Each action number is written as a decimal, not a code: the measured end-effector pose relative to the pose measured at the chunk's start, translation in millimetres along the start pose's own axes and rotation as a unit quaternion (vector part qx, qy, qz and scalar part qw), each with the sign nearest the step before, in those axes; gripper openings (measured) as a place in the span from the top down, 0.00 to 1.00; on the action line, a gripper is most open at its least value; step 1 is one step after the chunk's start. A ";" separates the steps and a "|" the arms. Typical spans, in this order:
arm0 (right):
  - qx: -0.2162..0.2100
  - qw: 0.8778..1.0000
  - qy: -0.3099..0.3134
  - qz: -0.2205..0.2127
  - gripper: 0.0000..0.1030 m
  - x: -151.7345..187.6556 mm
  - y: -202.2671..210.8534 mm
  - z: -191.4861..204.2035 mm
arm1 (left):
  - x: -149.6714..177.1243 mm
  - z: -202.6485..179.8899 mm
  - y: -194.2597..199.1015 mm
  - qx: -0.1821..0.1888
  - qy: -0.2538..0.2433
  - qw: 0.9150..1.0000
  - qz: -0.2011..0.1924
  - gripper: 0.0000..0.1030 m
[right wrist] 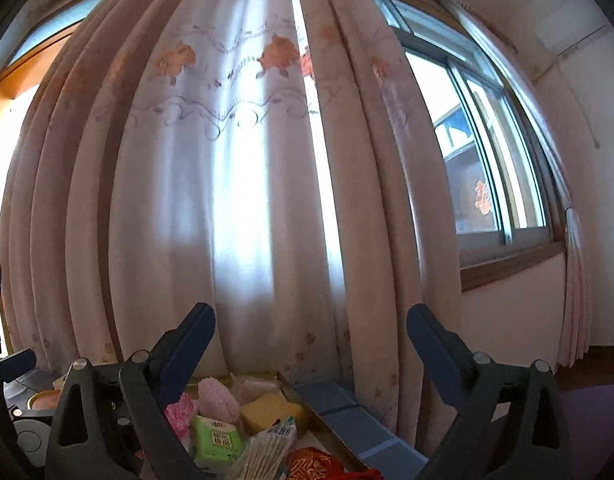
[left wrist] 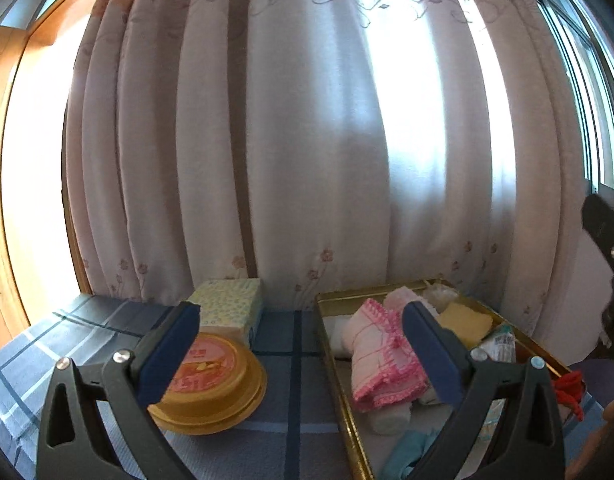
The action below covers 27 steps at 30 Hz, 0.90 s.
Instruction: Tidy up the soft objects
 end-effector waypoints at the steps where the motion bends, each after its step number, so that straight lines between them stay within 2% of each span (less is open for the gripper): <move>1: 0.002 1.000 0.003 -0.004 0.01 -0.8 1.3 0.4 | 0.9 0.5 0.3 0.001 0.003 1.000 0.002 0.00; 6: 0.018 1.000 0.005 -0.005 0.01 -1.4 0.9 -1.5 | 6.4 3.7 0.0 0.002 0.013 1.000 0.021 0.00; 10: 0.040 0.999 -0.016 -0.016 0.01 -2.7 5.6 -14.2 | 8.0 5.8 0.5 -0.006 0.015 1.000 0.023 0.00; 16: 0.023 0.997 -0.061 -0.042 0.01 -6.3 17.8 -32.3 | 5.9 1.4 5.5 -0.011 0.001 1.000 0.013 0.00; 27: 0.030 0.996 -0.074 -0.036 0.01 -6.6 13.0 -39.0 | 2.6 3.4 14.9 -0.025 -0.002 1.000 -0.007 0.00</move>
Point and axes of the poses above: each gripper's, at about its wrist camera, not at the fingertips, and y roughly against the way its jaws point, z to its left, x to its underside, the point moved 5 cm from there along -y, roughly the way its jaws point, and after that the axes turned 4 degrees about -y, right-handed, at the moved point
